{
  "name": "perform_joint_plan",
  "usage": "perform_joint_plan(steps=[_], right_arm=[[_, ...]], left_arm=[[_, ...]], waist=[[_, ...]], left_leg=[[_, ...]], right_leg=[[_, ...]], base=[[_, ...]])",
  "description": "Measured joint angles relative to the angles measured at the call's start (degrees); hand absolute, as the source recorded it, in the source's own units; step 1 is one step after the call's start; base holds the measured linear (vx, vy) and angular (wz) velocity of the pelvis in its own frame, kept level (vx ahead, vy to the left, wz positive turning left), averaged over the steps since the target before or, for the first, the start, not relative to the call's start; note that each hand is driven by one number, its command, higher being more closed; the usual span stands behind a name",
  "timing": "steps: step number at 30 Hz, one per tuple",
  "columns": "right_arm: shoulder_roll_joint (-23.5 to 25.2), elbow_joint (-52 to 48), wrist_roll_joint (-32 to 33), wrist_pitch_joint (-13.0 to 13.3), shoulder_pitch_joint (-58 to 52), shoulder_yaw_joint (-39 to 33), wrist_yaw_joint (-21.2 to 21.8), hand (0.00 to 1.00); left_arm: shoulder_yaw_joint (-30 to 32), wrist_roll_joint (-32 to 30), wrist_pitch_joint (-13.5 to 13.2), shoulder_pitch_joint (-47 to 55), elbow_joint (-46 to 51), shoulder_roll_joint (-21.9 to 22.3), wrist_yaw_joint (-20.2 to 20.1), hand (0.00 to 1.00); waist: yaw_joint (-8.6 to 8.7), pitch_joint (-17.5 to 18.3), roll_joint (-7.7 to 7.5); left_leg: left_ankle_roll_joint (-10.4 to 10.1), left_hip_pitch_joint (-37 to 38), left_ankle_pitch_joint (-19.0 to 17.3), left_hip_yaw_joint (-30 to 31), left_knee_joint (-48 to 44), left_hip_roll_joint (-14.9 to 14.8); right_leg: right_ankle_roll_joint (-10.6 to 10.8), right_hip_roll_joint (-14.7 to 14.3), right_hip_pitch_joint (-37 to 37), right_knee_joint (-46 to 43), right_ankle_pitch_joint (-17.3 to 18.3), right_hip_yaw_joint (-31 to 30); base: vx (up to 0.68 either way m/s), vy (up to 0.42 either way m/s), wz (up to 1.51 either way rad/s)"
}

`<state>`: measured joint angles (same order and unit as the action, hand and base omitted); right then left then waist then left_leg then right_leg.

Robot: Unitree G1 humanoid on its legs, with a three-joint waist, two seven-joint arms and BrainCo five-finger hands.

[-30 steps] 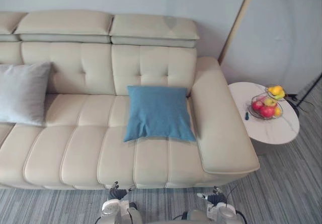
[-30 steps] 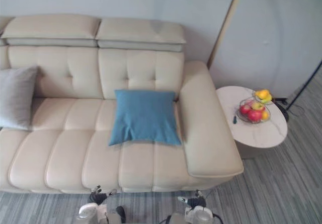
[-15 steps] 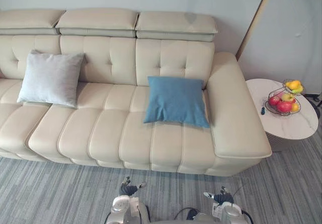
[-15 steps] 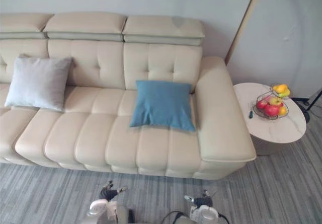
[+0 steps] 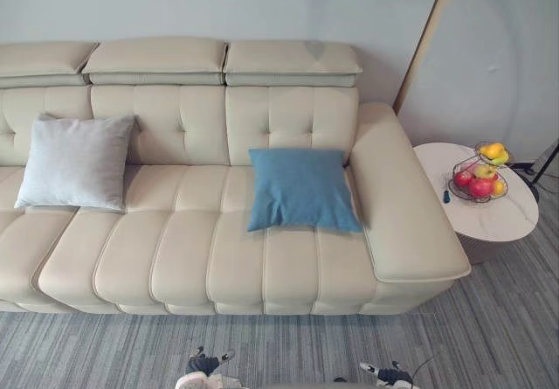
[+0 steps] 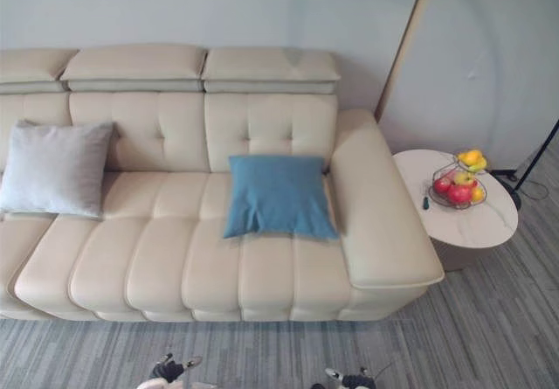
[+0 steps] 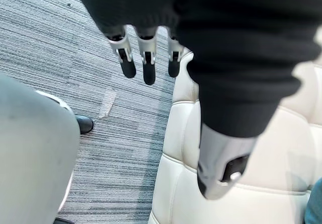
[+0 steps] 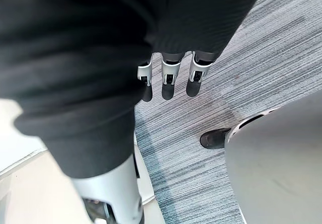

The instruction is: Pick up cushions and gather them together orderly.

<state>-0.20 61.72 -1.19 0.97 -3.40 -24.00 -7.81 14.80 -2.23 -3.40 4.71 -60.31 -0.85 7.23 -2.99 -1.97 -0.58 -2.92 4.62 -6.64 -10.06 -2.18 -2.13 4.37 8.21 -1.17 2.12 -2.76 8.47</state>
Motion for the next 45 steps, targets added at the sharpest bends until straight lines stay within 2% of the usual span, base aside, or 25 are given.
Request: perform_joint_plan(steps=[10,15,18,21,25,26,27,28,29,30,31,32,34,35,37,38,39,40,41,42,43,45], right_arm=[[0.0,0.0,-0.1,-0.6,-0.9,0.1,0.1,0.0],[0.0,-1.0,-0.1,-1.0,-1.1,0.7,0.2,0.0],[0.0,-2.8,-0.1,-1.3,-1.5,1.9,0.2,0.0],[-0.1,-4.0,-0.1,-1.4,-1.5,2.9,0.0,0.0],[0.0,-5.6,-0.2,-1.4,-0.9,5.9,0.0,0.0],[-0.1,-6.5,-0.4,-1.4,-0.8,7.2,0.0,0.0],[0.0,-6.8,-0.5,-1.5,0.1,7.3,0.0,0.0],[0.1,-6.8,-0.5,-1.4,0.4,7.3,0.0,0.0],[0.4,-6.8,-0.5,-1.4,0.6,7.2,0.0,0.0],[0.5,-6.6,-1.2,-1.4,-0.2,7.1,0.0,0.0],[0.2,-6.5,-1.2,-1.4,-0.2,7.1,0.0,0.0],[0.1,-6.8,-1.1,-1.1,0.0,5.9,0.0,0.0],[-0.2,-7.0,-1.1,-0.8,0.3,3.8,-0.1,0.0],[-0.4,-6.6,-1.1,-0.6,0.6,3.2,0.0,0.0],[-0.2,-5.9,-1.1,-0.6,0.7,2.6,-0.1,0.0],[0.2,-5.8,-0.9,-0.6,0.6,2.2,-0.2,0.0],[0.2,-5.7,-0.5,-0.9,0.7,2.3,-0.2,0.0],[0.2,-5.8,-0.1,-1.0,0.7,2.4,-0.3,0.0],[0.2,-5.7,0.1,-1.0,0.7,2.5,-0.4,0.0],[0.1,-4.6,0.2,-0.9,1.0,2.8,-0.6,0.0],[0.2,-4.4,0.3,-1.2,1.2,3.0,-0.8,0.0],[0.2,-4.6,1.2,-1.2,1.4,4.3,-1.2,0.0]], left_arm=[[0.0,0.0,0.1,0.0,-0.1,-0.3,-0.5,0.0],[-0.2,0.0,0.5,0.0,-0.1,-0.5,-1.3,0.0],[-0.2,0.0,0.5,-0.4,0.0,-0.1,-1.6,0.0],[-0.1,0.2,0.4,-1.1,0.0,0.2,-2.0,0.0],[1.5,0.9,0.4,-1.6,0.1,0.2,-2.1,0.0],[2.1,1.1,0.4,-1.6,0.1,0.2,-2.1,0.0],[2.2,1.2,0.4,-1.7,0.3,0.3,-2.0,0.0],[2.2,1.2,0.4,-1.7,0.5,0.1,-2.0,0.0],[2.1,1.2,0.5,-1.7,0.8,-0.4,-2.0,0.0],[2.1,1.3,0.5,-1.8,1.2,-0.7,-2.0,0.0],[2.1,1.3,0.5,-1.7,1.1,-0.5,-2.0,0.0],[1.9,1.3,0.7,-2.0,1.0,0.3,-2.1,0.0],[0.8,1.3,0.6,-3.0,1.0,1.0,-2.1,0.0],[-0.2,1.3,0.5,-3.4,0.5,0.7,-2.3,0.0],[-0.4,1.3,0.6,-3.5,-0.2,0.8,-2.5,0.0],[1.4,1.7,0.6,-3.7,0.2,1.0,-2.4,0.0],[3.5,2.8,0.5,-3.6,1.3,1.4,-2.5,0.0],[4.5,3.4,0.4,-3.6,1.6,1.7,-2.4,0.0],[4.6,3.8,0.3,-3.4,2.3,1.9,-2.3,0.0],[4.4,5.0,0.0,-3.3,2.5,1.8,-2.4,0.0],[4.4,6.0,-0.1,-3.1,2.6,1.6,-2.5,0.0],[4.6,6.9,-0.1,-2.6,3.6,1.5,-2.5,0.0]], waist=[[0.69,-0.4,-0.52],[1.45,-0.9,-0.32],[1.54,-2.3,-0.54],[1.54,-2.4,-0.25],[1.41,-3.9,-0.24],[1.38,-4.0,-0.2],[1.05,-4.0,0.42],[1.0,-4.2,0.21],[1.11,-4.3,-0.5],[0.74,-3.9,-1.19],[0.77,-3.9,-0.94],[1.08,-4.0,-0.29],[2.01,-4.7,1.24],[2.29,-4.8,1.44],[2.6,-4.9,1.03],[2.59,-5.3,1.05],[2.16,-6.2,0.96],[1.71,-6.5,1.16],[1.12,-6.7,1.38],[-0.11,-6.7,1.34],[-0.59,-6.8,1.14],[-0.61,-7.0,0.76]], left_leg=[[0.0,1.4,0.0,-0.7,0.2,-0.3],[-0.3,2.3,-0.2,-3.6,-0.1,-1.3],[-1.2,2.3,-2.3,-4.8,-3.6,-2.1],[-1.3,-0.7,-4.6,-2.2,-7.3,-2.3],[-2.2,-0.7,-8.0,-12.0,-9.7,-4.3],[-2.0,-0.7,-8.8,-17.4,-10.7,-5.9],[-2.2,-0.4,-9.0,-22.2,-11.2,-7.7],[-2.2,-0.1,-9.0,-24.3,-11.3,-8.3],[-2.6,1.0,-8.8,-27.3,-12.0,-9.1],[-2.6,1.5,-8.7,-28.8,-13.3,-9.3],[-2.6,1.9,-8.7,-29.1,-13.6,-9.4],[-2.9,2.8,-8.4,-29.7,-12.9,-9.3],[-3.1,5.3,-8.3,-30.2,-11.7,-8.9],[-4.3,5.6,-7.5,-30.0,-12.6,-8.9],[-3.8,4.2,-6.2,-28.2,-21.5,-11.8],[-0.2,0.2,-4.2,-24.5,-33.7,-15.9],[3.8,-3.5,-6.1,-20.6,-44.2,-18.6],[4.2,-5.3,-7.2,-17.7,-47.5,-18.5],[2.9,-8.1,-8.6,-13.6,-50.3,-17.1],[0.8,-11.9,-10.1,-8.9,-50.5,-14.0],[0.1,-15.3,-11.6,-4.9,-47.8,-10.7],[-0.5,-18.3,-12.3,0.3,-42.1,-6.2]], right_leg=[[0.0,-0.1,-1.0,0.0,0.0,-0.3],[0.1,-0.5,-1.0,-0.9,0.0,-1.8],[0.2,-1.6,0.2,-2.6,0.6,-4.9],[0.1,-2.6,4.0,-3.4,0.6,-8.8],[-0.7,-5.4,8.7,-5.5,-0.8,-16.2],[-1.9,-6.0,10.9,-6.7,-0.3,-15.5],[-4.0,-5.7,14.3,-11.5,0.8,-9.7],[-4.6,-5.3,15.8,-14.4,1.6,-5.6],[-6.0,-4.1,17.1,-18.4,3.1,3.9],[-8.7,-2.7,16.9,-19.1,5.0,14.4],[-11.1,-1.6,16.4,-19.8,6.2,20.9],[-12.1,-0.5,15.9,-20.9,8.3,27.0],[-11.3,0.0,15.9,-23.9,11.5,27.6],[-11.3,-0.1,15.9,-25.5,13.2,26.5],[-11.4,-0.8,14.6,-26.2,15.2,25.3],[-11.5,-2.2,11.9,-24.6,15.7,24.5],[-11.8,-4.2,9.3,-23.4,16.3,22.5],[-12.2,-4.9,8.1,-23.1,16.7,21.4],[-12.4,-5.8,6.9,-22.5,17.2,19.9],[-12.8,-6.8,6.0,-22.2,18.0,17.2],[-12.2,-7.8,5.1,-21.6,18.5,14.3],[-11.4,-8.7,4.1,-21.3,18.6,10.7]], base=[[-0.01,-0.002,-0.02],[-0.04,-0.024,-0.2],[-0.08,-0.018,-0.4],[-0.06,-0.018,-0.62],[-0.07,0.015,-1.33],[-0.02,0.007,-1.96],[0.03,-0.003,-2.04],[0.13,-0.017,-1.8],[0.19,-0.065,-1.67],[0.19,-0.097,-1.77],[0.19,-0.197,-1.53],[0.16,-0.182,-1.04],[0.19,-0.129,-0.52],[0.17,-0.092,-0.34],[0.22,-0.198,-0.3],[0.26,-0.291,-0.36],[0.22,-0.261,-0.47],[0.15,-0.18,-0.72],[0.14,-0.115,-1.07],[0.22,-0.068,-1.46],[0.23,-0.045,-1.5],[0.2,0.015,-1.15]])
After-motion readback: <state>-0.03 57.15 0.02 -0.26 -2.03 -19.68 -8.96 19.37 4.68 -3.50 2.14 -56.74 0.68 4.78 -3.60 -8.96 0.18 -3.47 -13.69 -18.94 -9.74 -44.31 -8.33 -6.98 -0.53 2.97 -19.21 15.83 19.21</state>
